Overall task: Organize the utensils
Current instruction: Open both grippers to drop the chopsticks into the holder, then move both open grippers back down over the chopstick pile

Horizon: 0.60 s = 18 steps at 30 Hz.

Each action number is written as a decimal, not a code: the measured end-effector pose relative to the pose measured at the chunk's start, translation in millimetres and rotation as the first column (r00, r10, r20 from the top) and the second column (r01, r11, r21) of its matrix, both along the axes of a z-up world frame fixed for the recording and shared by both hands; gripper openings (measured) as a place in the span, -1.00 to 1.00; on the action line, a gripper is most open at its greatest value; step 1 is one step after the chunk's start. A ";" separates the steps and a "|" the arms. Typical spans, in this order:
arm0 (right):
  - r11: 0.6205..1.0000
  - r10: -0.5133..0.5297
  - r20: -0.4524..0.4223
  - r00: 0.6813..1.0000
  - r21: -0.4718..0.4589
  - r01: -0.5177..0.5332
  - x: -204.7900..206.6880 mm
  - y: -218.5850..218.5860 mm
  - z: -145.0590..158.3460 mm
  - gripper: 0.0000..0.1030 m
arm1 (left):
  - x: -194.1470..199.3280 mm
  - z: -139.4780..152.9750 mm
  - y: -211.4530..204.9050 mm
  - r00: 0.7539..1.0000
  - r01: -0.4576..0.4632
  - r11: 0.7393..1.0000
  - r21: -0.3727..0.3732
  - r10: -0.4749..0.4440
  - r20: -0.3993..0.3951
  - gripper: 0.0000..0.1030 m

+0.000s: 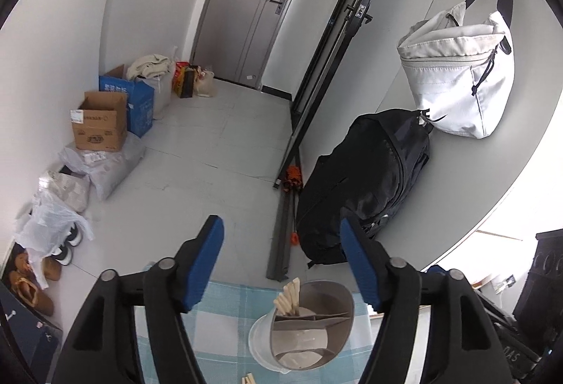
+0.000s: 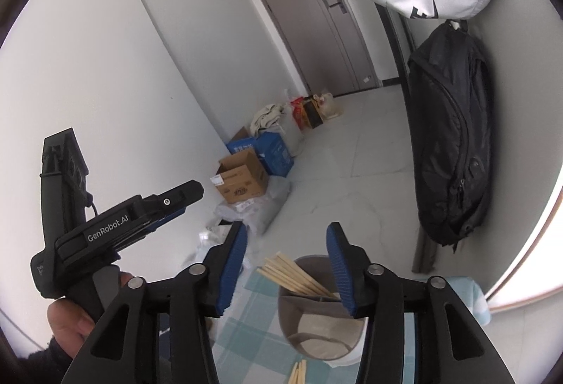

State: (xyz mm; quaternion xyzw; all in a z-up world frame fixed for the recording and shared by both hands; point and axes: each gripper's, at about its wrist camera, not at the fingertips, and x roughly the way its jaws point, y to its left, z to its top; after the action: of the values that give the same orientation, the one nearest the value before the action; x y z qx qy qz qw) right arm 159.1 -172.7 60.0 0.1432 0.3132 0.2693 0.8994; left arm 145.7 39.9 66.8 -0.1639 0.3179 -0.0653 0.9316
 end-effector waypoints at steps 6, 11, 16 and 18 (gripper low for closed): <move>1.000 -0.012 0.038 0.999 0.012 0.011 -21.5 -3.7 6.8 0.27 | -18.5 8.4 -1.5 1.000 -0.010 0.999 0.041 0.010 0.018 0.30; 1.000 -0.015 0.084 0.996 0.002 0.015 -47.4 -5.8 10.1 0.44 | -36.1 11.4 -4.8 0.999 -0.021 0.997 0.069 0.018 0.037 0.49; 1.000 -0.011 0.104 0.994 -0.004 0.012 -66.1 -9.6 7.4 0.53 | -53.2 12.5 -10.6 0.999 -0.013 0.996 0.092 0.009 0.044 0.50; 1.000 -0.013 0.106 0.994 -0.002 0.013 -73.8 -11.2 6.4 0.61 | -59.3 11.6 -13.1 0.999 -0.013 0.995 0.101 0.009 0.048 0.50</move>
State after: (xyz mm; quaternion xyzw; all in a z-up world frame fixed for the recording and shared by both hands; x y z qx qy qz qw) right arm 85.2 -183.9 66.4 0.1295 0.2644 0.2703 0.9167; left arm 86.4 26.8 78.4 -0.1164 0.2979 -0.0478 0.9463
